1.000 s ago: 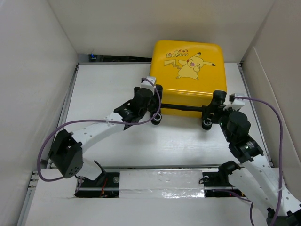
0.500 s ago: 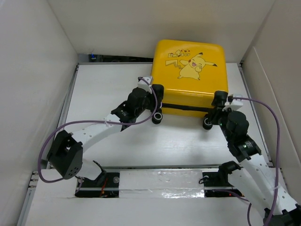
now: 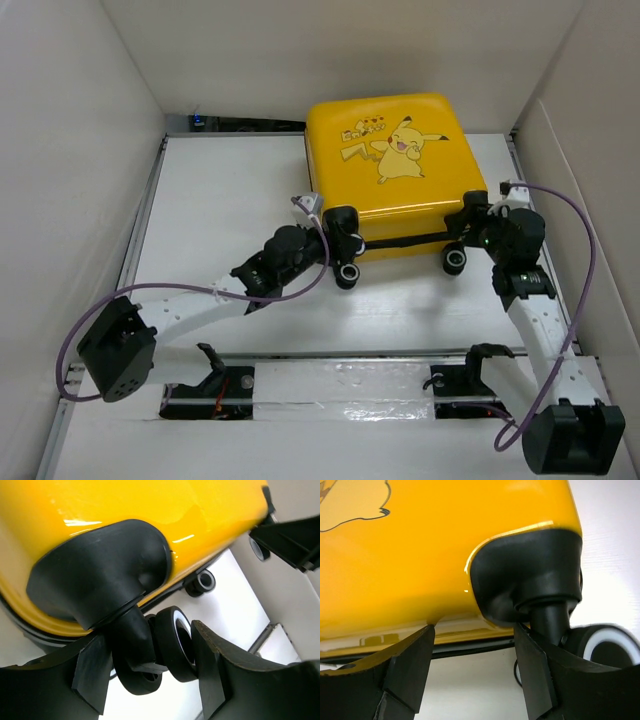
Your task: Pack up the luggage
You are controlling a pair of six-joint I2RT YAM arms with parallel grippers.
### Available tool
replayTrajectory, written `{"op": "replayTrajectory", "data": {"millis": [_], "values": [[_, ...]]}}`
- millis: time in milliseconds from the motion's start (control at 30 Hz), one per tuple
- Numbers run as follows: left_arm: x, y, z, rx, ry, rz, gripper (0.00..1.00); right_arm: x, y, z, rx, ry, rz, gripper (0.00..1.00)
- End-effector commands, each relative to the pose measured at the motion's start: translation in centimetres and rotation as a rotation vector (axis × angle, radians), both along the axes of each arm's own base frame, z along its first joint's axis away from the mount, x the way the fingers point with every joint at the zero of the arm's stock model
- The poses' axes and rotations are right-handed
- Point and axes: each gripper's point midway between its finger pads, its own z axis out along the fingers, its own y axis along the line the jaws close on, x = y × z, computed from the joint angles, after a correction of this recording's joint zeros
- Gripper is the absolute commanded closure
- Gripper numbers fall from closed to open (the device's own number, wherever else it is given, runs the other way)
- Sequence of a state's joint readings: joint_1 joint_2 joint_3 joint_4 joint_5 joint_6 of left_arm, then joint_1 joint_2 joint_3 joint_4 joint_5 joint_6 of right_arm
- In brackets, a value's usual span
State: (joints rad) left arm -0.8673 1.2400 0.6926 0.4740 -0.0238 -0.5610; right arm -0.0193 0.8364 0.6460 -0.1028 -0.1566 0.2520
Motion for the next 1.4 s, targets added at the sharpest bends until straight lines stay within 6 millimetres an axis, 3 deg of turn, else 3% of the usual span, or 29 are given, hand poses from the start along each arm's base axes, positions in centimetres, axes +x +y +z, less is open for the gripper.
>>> {"op": "replayTrajectory", "data": {"millis": [0,67,100,167,200,267,367,400,433,467,500,533,567,600,633,667,733,767,800,900,1000,1033,1100,1133,1200,1233,1367], "values": [[-11.2,-5.2,2.8,-0.077,-0.061,-0.429,1.0,2.3,-0.6,2.8,0.006,-0.122,0.012,0.28],[-12.9,-6.0,3.4,-0.097,-0.072,-0.453,1.0,3.1,0.0,2.0,0.007,-0.089,0.048,0.27],[-14.9,-6.8,3.6,-0.106,-0.076,-0.5,1.0,3.5,0.9,2.9,0.008,-0.097,0.111,0.27],[-15.5,-7.4,4.2,-0.098,-0.093,-0.496,1.0,4.3,2.2,2.3,0.022,-0.068,0.174,0.29],[-15.7,-7.6,4.4,-0.098,-0.099,-0.496,1.0,4.5,3.0,3.0,0.029,-0.084,0.215,0.29],[-15.6,-7.9,5.1,-0.121,-0.116,-0.493,1.0,4.8,4.3,3.7,0.031,-0.093,0.248,0.29],[-14.3,-8.2,5.9,-0.116,-0.143,-0.434,1.0,5.0,4.2,5.2,0.006,-0.097,0.25,0.28],[-14.1,-8.4,6.0,-0.11,-0.149,-0.432,1.0,4.4,4.1,6.6,0.003,-0.135,0.247,0.28],[-13.4,-8.7,7.1,-0.12,-0.171,-0.399,0.98,3.8,4.0,6.7,0.008,-0.144,0.239,0.28],[-12.9,-8.8,7.5,-0.114,-0.19,-0.38,0.89,3.2,4.5,7.4,0.015,-0.183,0.248,0.29],[-12.6,-9.1,7.5,-0.109,-0.196,-0.37,0.88,1.5,4.9,8.9,0.04,-0.244,0.261,0.32],[-12.3,-9.5,8.4,-0.123,-0.208,-0.363,0.88,0.5,5.6,8.8,0.058,-0.26,0.285,0.37],[-12.0,-9.7,8.7,-0.127,-0.212,-0.361,0.9,-0.5,6.2,6.7,0.076,-0.25,0.307,0.4],[-11.6,-10.1,9.2,-0.139,-0.217,-0.362,0.93,-2.3,7.7,7.0,0.113,-0.288,0.357,0.42],[-11.4,-10.2,9.4,-0.15,-0.214,-0.364,0.96,-3.1,8.3,6.0,0.13,-0.282,0.376,0.53],[-11.8,-10.6,9.6,-0.168,-0.208,-0.406,1.0,-3.8,9.0,3.1,0.145,-0.24,0.395,0.61],[-10.9,-10.9,10.1,-0.215,-0.191,-0.422,1.0,-5.4,11.0,1.5,0.161,-0.221,0.456,0.74],[-11.2,-11.1,10.4,-0.236,-0.191,-0.452,1.0,-5.8,11.3,1.2,0.168,-0.224,0.455,0.99],[-11.0,-11.4,10.5,-0.251,-0.184,-0.459,1.0,-6.0,11.3,0.1,0.168,-0.21,0.437,1.0],[-11.0,-12.1,11.6,-0.312,-0.171,-0.487,1.0,-7.2,12.1,0.2,0.169,-0.236,0.448,1.0],[-10.4,-12.5,13.2,-0.365,-0.176,-0.454,1.0,-8.4,11.9,-1.3,0.168,-0.196,0.425,1.0],[-10.2,-12.3,13.8,-0.393,-0.189,-0.44,1.0,-8.9,12.1,-2.8,0.186,-0.161,0.427,1.0],[-9.5,-12.2,14.2,-0.43,-0.176,-0.411,1.0,-9.8,13.2,-2.7,0.242,-0.215,0.469,0.97],[-9.8,-12.3,14.7,-0.466,-0.174,-0.423,1.0,-10.5,14.2,-3.5,0.293,-0.236,0.5,0.95],[-9.8,-12.5,15.1,-0.494,-0.169,-0.429,1.0,-10.4,14.4,-3.5,0.31,-0.265,0.486,0.91],[-9.9,-12.5,15.5,-0.514,-0.169,-0.432,1.0,-11.0,15.4,-3.8,0.294,-0.269,0.522,0.87],[-9.8,-12.7,16.0,-0.561,-0.15,-0.448,1.0,-10.7,16.2,-3.7,0.232,-0.297,0.471,0.7]]}}
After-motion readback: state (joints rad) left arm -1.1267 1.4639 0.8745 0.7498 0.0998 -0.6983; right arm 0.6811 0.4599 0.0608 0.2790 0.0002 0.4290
